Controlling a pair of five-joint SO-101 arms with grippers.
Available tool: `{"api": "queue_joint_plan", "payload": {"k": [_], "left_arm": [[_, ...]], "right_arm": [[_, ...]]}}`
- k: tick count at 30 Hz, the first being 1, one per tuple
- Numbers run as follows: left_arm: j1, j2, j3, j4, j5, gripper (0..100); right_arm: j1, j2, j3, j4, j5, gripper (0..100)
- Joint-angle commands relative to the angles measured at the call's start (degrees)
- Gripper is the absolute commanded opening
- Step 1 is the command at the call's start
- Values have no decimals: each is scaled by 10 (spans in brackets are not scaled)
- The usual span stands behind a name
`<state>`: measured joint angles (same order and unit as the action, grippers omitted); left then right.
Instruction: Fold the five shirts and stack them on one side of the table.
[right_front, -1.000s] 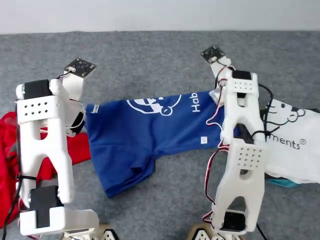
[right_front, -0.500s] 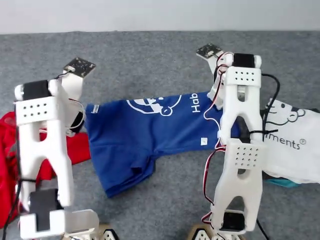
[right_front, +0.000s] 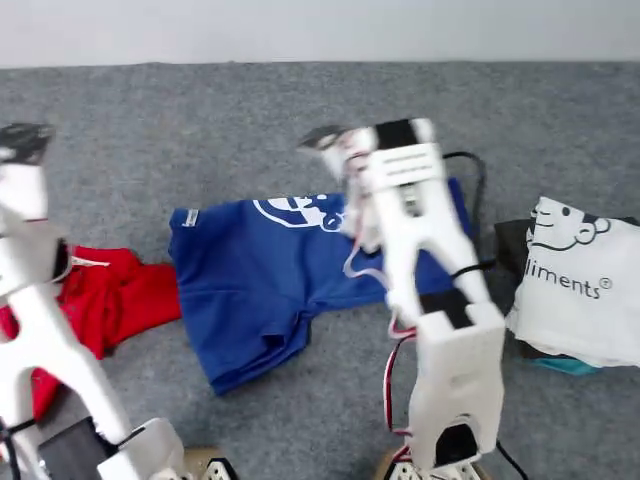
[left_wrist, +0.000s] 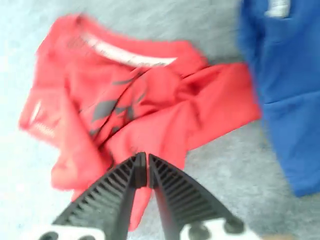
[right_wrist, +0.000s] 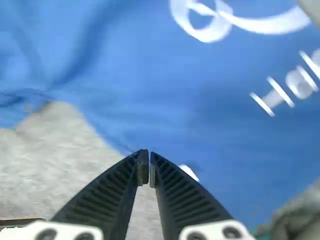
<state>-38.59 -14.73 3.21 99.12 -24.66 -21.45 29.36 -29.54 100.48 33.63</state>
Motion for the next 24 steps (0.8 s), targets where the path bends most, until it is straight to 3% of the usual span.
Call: {"api": "queue_joint_plan", "payload": {"k": [1, 6, 11, 17, 24], "left_arm": [[-39, -19, -17, 9, -22, 19], [-81, -19, -13, -4, -45, 19], [-132, -19, 37, -49, -62, 19], [-140, -19, 80, -65, -62, 19], [-141, -19, 80, -65, -88, 19]], "right_arm": [[-98, -44, 1, 19, -4, 35], [-236, -44, 3, 19, -4, 181], [-339, -22, 4, 18, 0, 197], [-412, 27, 4, 21, 10, 198], [-445, 29, 9, 21, -4, 198]]}}
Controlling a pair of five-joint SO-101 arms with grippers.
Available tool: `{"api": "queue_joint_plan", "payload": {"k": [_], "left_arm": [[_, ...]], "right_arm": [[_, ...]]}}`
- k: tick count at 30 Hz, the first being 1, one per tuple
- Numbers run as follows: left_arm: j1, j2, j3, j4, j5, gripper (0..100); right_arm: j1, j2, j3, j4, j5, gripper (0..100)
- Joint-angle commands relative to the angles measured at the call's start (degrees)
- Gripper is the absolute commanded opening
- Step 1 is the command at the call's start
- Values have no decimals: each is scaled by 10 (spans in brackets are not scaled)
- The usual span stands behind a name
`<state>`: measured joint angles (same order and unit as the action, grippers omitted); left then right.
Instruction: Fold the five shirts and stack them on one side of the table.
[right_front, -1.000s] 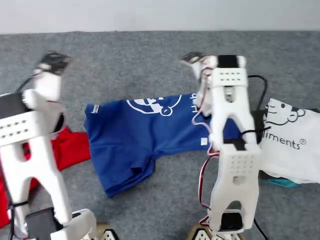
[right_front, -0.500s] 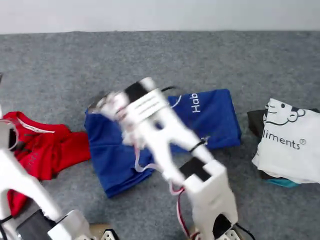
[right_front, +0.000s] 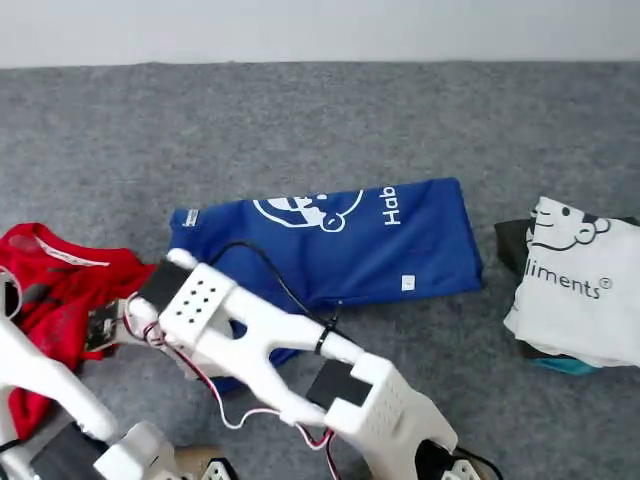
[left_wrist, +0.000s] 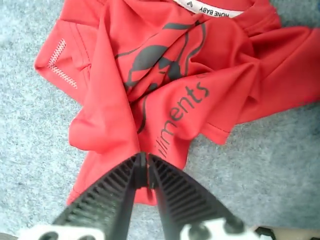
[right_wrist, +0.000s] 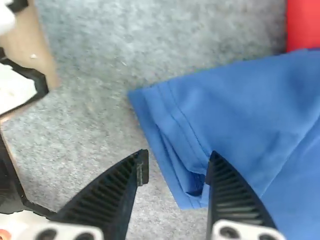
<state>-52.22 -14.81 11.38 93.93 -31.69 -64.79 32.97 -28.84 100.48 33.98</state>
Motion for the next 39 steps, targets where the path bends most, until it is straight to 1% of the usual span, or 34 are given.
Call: {"api": "queue_joint_plan", "payload": {"k": [1, 6, 10, 14, 18, 22, 24, 28, 31, 35, 39], "left_arm": [[-5, -18, -2, -13, -20, 19], [-5, -18, -2, -12, -33, 19], [-5, -19, -2, -13, -40, 19], [-25, -18, 0, -25, -40, 19], [-45, -18, 0, -33, -40, 19], [-45, -18, 0, -30, -55, 19], [-45, -18, 0, -31, -55, 19], [-45, -18, 0, -30, -55, 19], [-45, -18, 0, -29, -55, 19], [-45, -18, 0, -29, -55, 19], [-45, -19, 0, -28, -54, 19]], "right_arm": [[-13, -7, 11, 19, -7, 198], [-11, -15, 79, -15, -4, 198], [-13, -65, 165, -88, -4, 198], [-7, -92, 245, -167, -2, 198], [-2, -77, 261, -206, -2, 198], [14, -51, 260, -240, -2, 194], [18, -36, 260, -247, -2, 182], [21, -15, 248, -245, -2, 87], [23, -5, 232, -239, -2, 43], [24, 14, 204, -219, -2, 13], [36, 9, 186, -215, 5, 10]]}}
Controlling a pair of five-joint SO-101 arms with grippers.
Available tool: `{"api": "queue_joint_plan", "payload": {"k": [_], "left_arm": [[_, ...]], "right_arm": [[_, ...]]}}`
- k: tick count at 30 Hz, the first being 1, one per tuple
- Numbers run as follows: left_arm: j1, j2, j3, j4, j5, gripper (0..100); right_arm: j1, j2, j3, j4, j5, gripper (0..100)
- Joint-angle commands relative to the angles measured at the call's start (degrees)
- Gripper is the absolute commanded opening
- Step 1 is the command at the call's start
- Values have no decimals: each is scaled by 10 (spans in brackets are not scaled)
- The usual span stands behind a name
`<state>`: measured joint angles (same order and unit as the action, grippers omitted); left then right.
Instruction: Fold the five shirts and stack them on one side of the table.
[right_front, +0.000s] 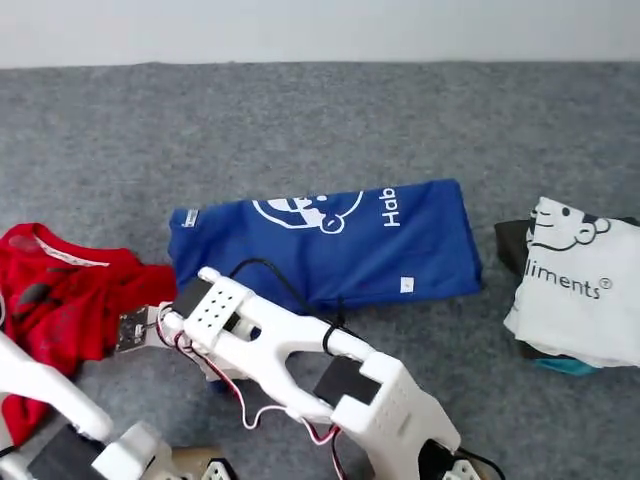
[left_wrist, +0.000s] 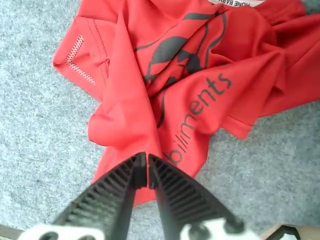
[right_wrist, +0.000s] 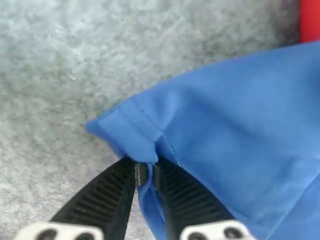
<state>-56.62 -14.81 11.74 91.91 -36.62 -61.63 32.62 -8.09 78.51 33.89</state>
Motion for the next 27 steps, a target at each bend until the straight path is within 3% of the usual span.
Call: {"api": "queue_joint_plan", "payload": {"k": [1, 10, 20, 27], "left_arm": [[-1, -19, -3, -8, -4, 19], [2, -19, -3, -8, -4, 19], [0, -22, -3, -1, -4, 19], [0, -23, -3, 0, -4, 19]], "right_arm": [[10, 5, -29, 13, 17, 10], [87, -44, -168, 96, 60, 9], [156, -29, -214, 20, 112, 10], [201, 43, -344, 23, 112, 11]]}}
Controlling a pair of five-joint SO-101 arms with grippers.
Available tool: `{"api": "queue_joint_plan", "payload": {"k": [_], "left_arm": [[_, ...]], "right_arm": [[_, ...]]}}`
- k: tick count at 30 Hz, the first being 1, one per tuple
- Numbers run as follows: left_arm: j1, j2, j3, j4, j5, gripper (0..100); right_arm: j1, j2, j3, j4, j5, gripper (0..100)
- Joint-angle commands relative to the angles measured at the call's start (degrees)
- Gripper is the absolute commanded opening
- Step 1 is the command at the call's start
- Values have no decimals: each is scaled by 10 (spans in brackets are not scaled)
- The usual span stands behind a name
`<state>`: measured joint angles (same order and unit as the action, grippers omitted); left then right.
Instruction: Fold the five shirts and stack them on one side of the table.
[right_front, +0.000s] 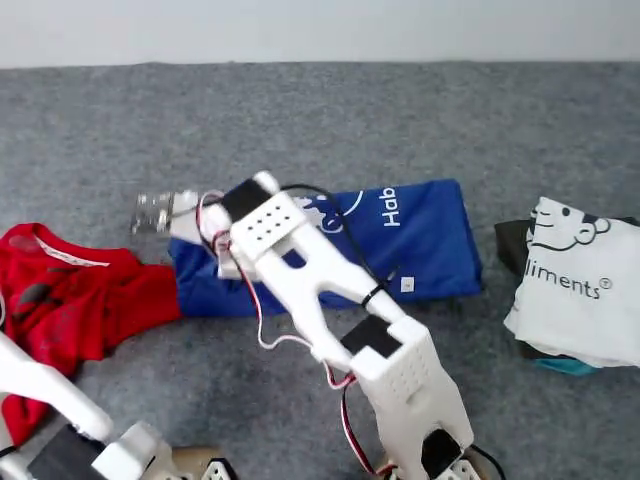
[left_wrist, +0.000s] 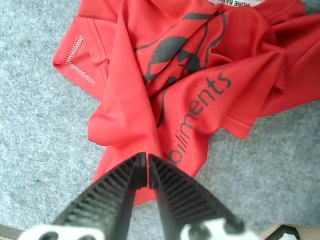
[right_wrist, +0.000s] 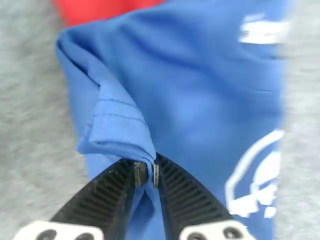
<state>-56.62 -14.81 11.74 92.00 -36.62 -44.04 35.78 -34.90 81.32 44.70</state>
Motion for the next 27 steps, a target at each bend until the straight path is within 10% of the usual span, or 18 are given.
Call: {"api": "queue_joint_plan", "payload": {"k": [1, 16, 27], "left_arm": [[0, -23, -3, -1, -4, 19], [0, -23, -3, -1, -6, 19], [2, -19, -3, -4, -6, 19]], "right_arm": [[31, 26, -97, -4, 4, 12], [50, 204, -427, 166, -84, 217], [-29, 147, -390, 216, -120, 11]]}}
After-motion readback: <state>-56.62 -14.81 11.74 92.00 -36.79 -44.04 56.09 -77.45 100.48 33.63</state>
